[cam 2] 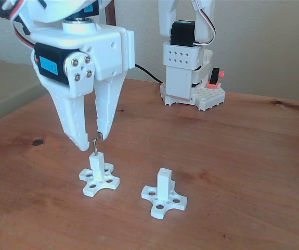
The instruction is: Grab the screw and set it in the hole.
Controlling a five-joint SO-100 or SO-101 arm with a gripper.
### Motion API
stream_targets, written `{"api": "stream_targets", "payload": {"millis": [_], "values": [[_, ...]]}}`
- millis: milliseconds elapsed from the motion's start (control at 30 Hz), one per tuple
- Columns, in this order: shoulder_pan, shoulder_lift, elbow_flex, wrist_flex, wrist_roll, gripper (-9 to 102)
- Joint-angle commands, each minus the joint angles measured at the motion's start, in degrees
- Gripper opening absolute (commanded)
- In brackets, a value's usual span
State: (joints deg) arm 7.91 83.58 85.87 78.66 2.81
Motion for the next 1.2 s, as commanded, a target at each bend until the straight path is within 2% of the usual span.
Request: {"api": "stream_targets", "payload": {"millis": [0,1167], "values": [[0.62,0.88,-4.48,-0.53,-0.7,8],[0.88,0.09,-4.04,-0.26,-1.14,8]]}}
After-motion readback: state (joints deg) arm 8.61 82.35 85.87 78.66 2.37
